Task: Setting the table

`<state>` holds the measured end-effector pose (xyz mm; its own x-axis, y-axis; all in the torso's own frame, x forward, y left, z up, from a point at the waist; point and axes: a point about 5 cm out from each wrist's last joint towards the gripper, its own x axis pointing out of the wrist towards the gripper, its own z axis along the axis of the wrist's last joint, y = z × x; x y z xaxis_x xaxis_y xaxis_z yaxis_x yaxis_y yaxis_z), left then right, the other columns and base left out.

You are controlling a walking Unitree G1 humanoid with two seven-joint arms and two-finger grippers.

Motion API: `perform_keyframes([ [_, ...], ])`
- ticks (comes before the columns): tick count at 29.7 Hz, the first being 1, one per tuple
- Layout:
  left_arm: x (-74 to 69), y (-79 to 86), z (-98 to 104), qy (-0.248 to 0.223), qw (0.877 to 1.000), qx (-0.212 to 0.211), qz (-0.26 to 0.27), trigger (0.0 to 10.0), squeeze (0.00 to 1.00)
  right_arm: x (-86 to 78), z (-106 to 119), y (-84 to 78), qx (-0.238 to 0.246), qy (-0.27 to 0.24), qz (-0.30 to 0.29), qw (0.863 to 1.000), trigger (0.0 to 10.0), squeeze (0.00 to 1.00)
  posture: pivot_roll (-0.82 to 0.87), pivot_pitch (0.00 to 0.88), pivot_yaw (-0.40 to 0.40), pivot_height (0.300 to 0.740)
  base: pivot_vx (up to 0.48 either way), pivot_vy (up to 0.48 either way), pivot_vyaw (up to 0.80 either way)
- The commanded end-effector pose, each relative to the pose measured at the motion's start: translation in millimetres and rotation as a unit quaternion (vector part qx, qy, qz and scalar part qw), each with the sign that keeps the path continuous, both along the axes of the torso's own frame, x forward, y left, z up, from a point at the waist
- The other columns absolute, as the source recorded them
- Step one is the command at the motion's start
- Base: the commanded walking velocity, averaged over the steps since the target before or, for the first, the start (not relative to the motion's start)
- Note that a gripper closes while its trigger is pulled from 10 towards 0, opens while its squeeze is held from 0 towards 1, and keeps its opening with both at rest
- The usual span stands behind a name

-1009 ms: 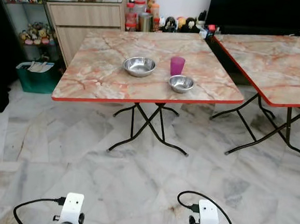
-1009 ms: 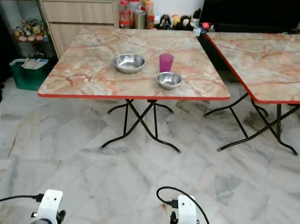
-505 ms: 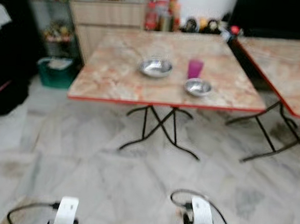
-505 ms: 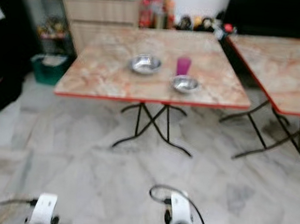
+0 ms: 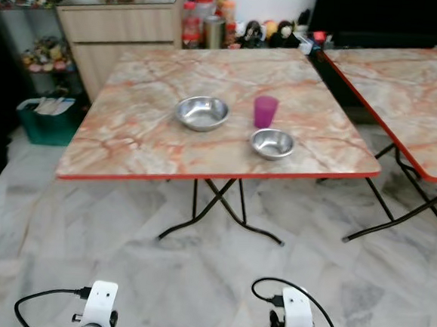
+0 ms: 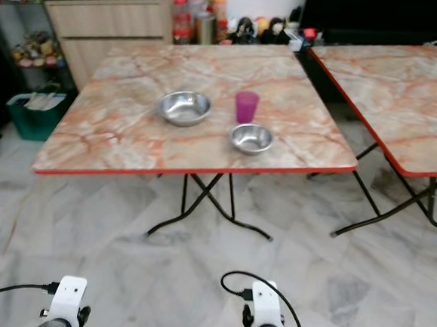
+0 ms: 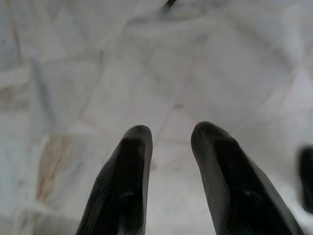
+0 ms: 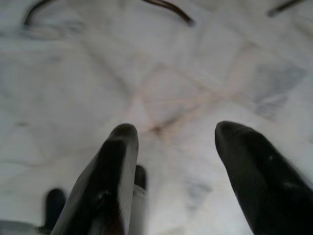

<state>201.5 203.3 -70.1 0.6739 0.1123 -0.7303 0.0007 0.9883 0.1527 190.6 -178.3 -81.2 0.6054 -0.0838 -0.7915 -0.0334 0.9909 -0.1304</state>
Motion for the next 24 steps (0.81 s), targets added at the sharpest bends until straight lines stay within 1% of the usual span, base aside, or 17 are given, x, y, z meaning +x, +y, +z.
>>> perform_keyframes([
  [1, -4.4, 6.1, -2, 0.01, 1.0, 0.01, -0.001, 10.0, 0.0, 7.9, 4, 3.1, 0.004, -0.009, -0.005, 1.0, 10.0, 0.0, 0.02, 0.0, 0.042, 0.74, 0.469, 0.0, 0.0],
  [9, 0.5, 5.9, 1, 0.004, 1.0, 0.009, 0.004, 10.0, 0.0, 10.8, 5, 0.4, 0.003, -0.013, -0.012, 1.0, 10.0, 0.0, 0.02, 0.0, 0.032, 0.74, 0.469, 0.0, 0.0],
  [18, -4.6, 5.7, -2, 0.007, 1.0, 0.008, 0.013, 10.0, 0.0, 7.1, 4, -2.5, -0.001, -0.007, -0.015, 1.0, 10.0, 0.0, 0.04, 0.0, 0.017, 0.74, 0.455, 0.0, 0.0],
  [24, -11.3, 10.6, -4, 0.01, 0.999, 0.013, 0.035, 10.0, 0.0, 5.7, 3, -3.4, -0.002, -0.004, -0.015, 1.0, 10.0, 0.0, 0.04, 0.0, 0.007, 0.74, 0.0, 0.0, 0.0],
])
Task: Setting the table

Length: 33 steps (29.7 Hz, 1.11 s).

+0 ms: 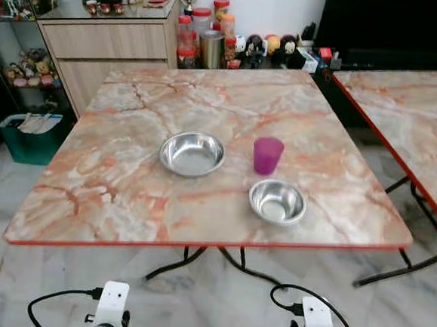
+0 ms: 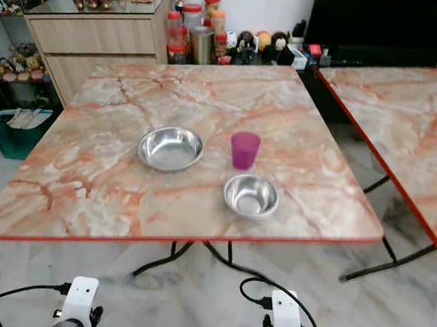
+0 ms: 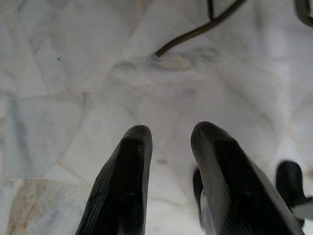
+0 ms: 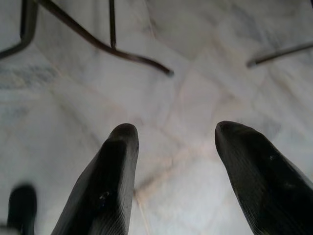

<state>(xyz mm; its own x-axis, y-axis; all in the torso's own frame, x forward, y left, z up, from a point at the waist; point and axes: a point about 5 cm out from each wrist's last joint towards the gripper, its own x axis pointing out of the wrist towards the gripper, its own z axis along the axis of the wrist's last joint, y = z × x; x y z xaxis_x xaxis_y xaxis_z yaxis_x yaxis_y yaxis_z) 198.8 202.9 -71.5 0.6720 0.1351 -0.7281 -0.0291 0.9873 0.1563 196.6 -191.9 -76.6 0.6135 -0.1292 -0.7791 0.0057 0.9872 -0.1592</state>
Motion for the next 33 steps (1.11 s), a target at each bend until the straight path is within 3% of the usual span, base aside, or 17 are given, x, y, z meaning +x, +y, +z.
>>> perform_keyframes([
  [1, -9.2, 11.9, -3, 0.012, 1.0, 0.012, 0.024, 10.0, 0.0, -0.3, -2, 10.0, 0.013, 0.004, 0.003, 1.0, 10.0, 0.0, 0.04, 0.0, 0.007, 0.74, 0.0, 0.0, 0.0],
  [2, -12.0, 17.9, -3, 0.004, 0.998, 0.009, 0.057, 10.0, 0.0, -0.4, -2, 8.9, 0.011, 0.004, 0.002, 1.0, 10.0, 0.0, 0.05, 0.0, 0.002, 0.74, 0.0, 0.0, 0.0],
  [9, -18.4, 36.9, 0, -0.015, 0.99, 0.027, 0.134, 10.0, 0.0, -1.0, -2, 8.1, 0.012, 0.006, 0.002, 1.0, 10.0, 0.0, 0.05, 0.0, -0.002, 0.74, 0.0, 0.0, 0.0],
  [13, -22.1, 58.0, 7, -0.046, 0.979, 0.059, 0.188, 10.0, 0.0, -1.7, -2, 8.2, 0.012, 0.008, 0.001, 1.0, 10.0, 0.0, 0.05, 0.0, -0.003, 0.74, 0.0, 0.0, 0.0],
  [14, -20.4, 69.1, 14, -0.068, 0.971, 0.078, 0.215, 10.0, 0.0, -2.6, -3, 8.3, 0.011, 0.011, 0.0, 1.0, 10.0, 0.0, 0.06, 0.0, -0.004, 0.74, 0.0, 0.0, 0.0],
  [16, -19.8, 73.2, 16, -0.077, 0.967, 0.085, 0.226, 10.0, 0.0, -2.9, -3, 8.4, 0.011, 0.012, 0.0, 1.0, 10.0, 0.0, 0.06, 0.0, -0.004, 0.74, 0.0, 0.0, 0.0],
  [21, 1.0, 114.3, 57, -0.19, 0.923, 0.157, 0.295, 10.0, 0.0, -7.0, -5, 7.6, 0.009, 0.019, 0.002, 1.0, 10.0, 0.0, 0.07, 0.0, -0.016, 0.74, 0.0, 0.0, 0.0],
  [23, 12.3, 131.1, 82, -0.243, 0.895, 0.208, 0.31, 10.0, 0.0, -7.9, -5, 7.3, 0.007, 0.021, 0.003, 1.0, 10.0, 0.0, 0.07, 0.0, -0.02, 0.74, 0.0, 0.0, 0.0],
  [24, 21.4, 140.8, 101, -0.284, 0.872, 0.234, 0.322, 10.0, 0.0, -7.8, -5, 7.3, 0.007, 0.021, 0.003, 1.0, 10.0, 0.0, 0.07, 0.0, -0.022, 0.74, 0.0, 0.0, 0.0],
  [27, 42.4, 151.1, 135, -0.348, 0.842, 0.251, 0.327, 10.0, 0.0, -7.0, -5, 7.4, 0.007, 0.021, 0.004, 1.0, 10.0, 0.0, 0.08, 0.0, -0.023, 0.74, 0.0, 0.0, 0.0],
  [29, 51.8, 153.3, 149, -0.374, 0.832, 0.252, 0.324, 10.0, 0.0, -6.6, -5, 7.6, 0.007, 0.02, 0.005, 1.0, 10.0, 0.0, 0.08, 0.0, -0.023, 0.74, 0.0, 0.0, 0.0],
  [31, 51.7, 153.2, 149, -0.374, 0.832, 0.252, 0.324, 10.0, 0.0, -6.6, -5, 7.6, 0.007, 0.02, 0.005, 1.0, 10.0, 0.0, 0.08, 0.0, -0.023, 0.74, 0.0, 0.0, 0.0],
  [32, 85.5, 145.2, 192, -0.449, 0.817, 0.239, 0.272, 10.0, 0.0, -5.1, -4, 7.9, 0.009, 0.018, 0.002, 1.0, 10.0, 0.0, 0.07, 0.0, -0.015, 0.74, 0.0, 0.0, 0.0],
  [33, 105.8, 133.7, 216, -0.49, 0.812, 0.219, 0.231, 10.0, 0.0, -4.7, -4, 8.0, 0.01, 0.018, -0.001, 1.0, 10.0, 0.0, 0.07, 0.0, -0.014, 0.74, 0.0, 0.0, 0.0],
])
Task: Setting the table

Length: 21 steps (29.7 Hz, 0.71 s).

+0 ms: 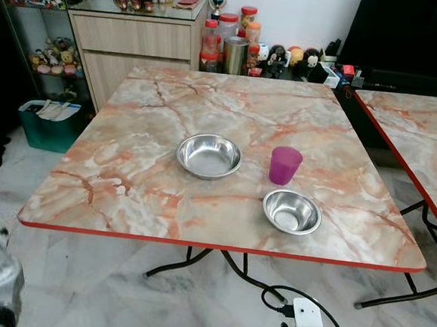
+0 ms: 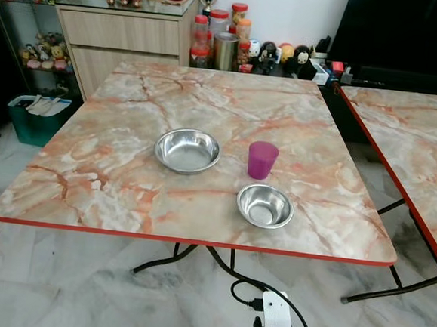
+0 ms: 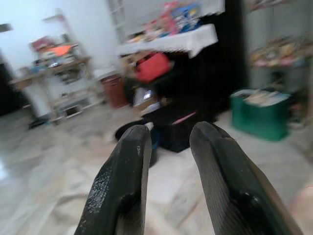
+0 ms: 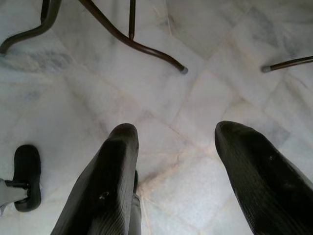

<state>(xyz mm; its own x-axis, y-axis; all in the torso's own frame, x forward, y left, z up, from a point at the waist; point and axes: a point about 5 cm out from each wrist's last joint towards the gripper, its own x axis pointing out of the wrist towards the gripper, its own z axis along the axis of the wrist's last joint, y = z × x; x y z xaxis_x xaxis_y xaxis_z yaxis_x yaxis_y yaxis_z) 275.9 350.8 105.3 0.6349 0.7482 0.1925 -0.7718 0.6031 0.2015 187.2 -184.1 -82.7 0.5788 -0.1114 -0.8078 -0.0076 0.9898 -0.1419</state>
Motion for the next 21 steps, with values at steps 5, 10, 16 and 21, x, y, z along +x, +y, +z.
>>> perform_keyframes([
  [5, 66.7, -72.2, 67, -0.095, 0.969, 0.039, -0.223, 10.0, 0.0, -0.9, 0, -1.5, 0.004, 0.0, -0.023, 1.0, 10.0, 0.0, 0.06, 0.0, -0.011, 0.74, 0.0, 0.0, 0.0],
  [10, 81.6, -111.6, 70, -0.127, 0.949, -0.021, -0.288, 10.0, 0.0, -8.2, -3, -3.7, 0.002, 0.006, -0.023, 1.0, 10.0, 0.0, 0.06, 0.0, -0.013, 0.74, 0.0, 0.0, 0.0],
  [16, 92.7, -165.0, 65, -0.122, 0.912, -0.072, -0.385, 10.0, 0.0, -28.5, -11, -9.3, 0.001, 0.02, -0.026, 0.999, 10.0, 0.0, 0.03, 0.0, -0.006, 0.74, 0.0, 0.0, 0.0],
  [21, 92.6, -175.1, 60, -0.112, 0.902, -0.084, -0.409, 10.0, 0.0, -45.6, -16, -17.0, -0.005, 0.036, -0.035, 0.999, 10.0, 0.0, 0.02, 0.0, -0.002, 0.74, 0.0, 0.0, 0.0],
])
